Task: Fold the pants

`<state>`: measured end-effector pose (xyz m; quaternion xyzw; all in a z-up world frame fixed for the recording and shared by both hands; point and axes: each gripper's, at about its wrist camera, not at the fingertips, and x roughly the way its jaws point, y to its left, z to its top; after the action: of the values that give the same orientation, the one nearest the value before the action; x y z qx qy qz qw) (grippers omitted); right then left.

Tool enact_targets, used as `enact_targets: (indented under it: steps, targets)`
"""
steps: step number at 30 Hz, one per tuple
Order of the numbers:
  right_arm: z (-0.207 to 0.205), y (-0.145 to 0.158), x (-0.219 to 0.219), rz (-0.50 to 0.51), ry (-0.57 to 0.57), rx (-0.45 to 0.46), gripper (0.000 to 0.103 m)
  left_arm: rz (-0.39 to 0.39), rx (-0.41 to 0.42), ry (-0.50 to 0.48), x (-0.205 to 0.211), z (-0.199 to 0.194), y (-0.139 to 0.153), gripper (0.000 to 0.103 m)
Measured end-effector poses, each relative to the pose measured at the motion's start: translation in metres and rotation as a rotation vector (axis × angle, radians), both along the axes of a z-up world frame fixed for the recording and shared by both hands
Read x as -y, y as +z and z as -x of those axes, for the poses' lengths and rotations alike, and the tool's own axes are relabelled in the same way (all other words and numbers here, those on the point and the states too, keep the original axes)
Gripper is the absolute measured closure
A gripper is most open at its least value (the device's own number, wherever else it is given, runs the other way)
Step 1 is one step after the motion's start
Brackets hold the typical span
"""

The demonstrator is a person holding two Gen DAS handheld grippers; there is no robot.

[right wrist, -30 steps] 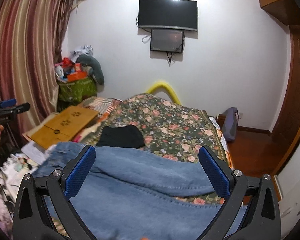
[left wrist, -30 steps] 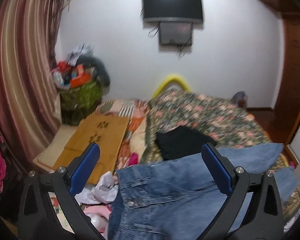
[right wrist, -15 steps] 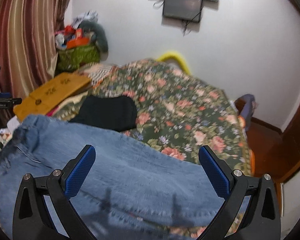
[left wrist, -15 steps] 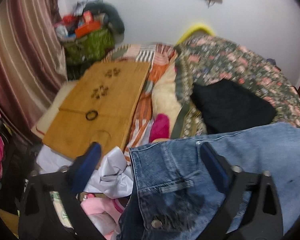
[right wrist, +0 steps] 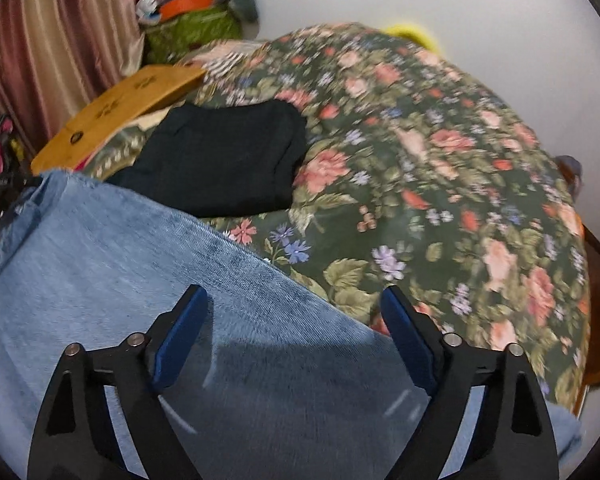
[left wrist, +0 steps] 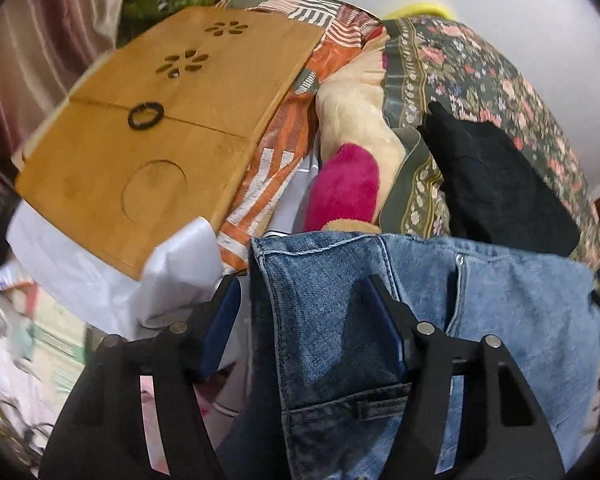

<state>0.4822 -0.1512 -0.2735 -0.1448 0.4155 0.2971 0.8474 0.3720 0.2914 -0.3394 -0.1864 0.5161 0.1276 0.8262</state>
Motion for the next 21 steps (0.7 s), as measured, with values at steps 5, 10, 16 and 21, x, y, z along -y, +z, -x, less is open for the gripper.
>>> enact_targets:
  steps: [5,10,16,21]
  targets:
    - [-0.003,-0.005,-0.001,-0.022,0.066,-0.038,0.042,0.044,-0.002,-0.033,0.008,-0.005,0.005,0.074]
    - [0.004,-0.002,-0.005,0.029,0.06,0.02,0.07,-0.085,-0.044,-0.088,0.027,-0.009,0.016,0.099]
    - [0.014,0.001,-0.007,0.069,0.03,0.096,0.094,-0.152,-0.001,-0.028,0.015,-0.006,0.037,0.101]
    - [0.013,0.015,-0.007,0.067,-0.046,0.172,0.096,-0.161,0.001,-0.029,0.014,-0.018,0.039,0.1]
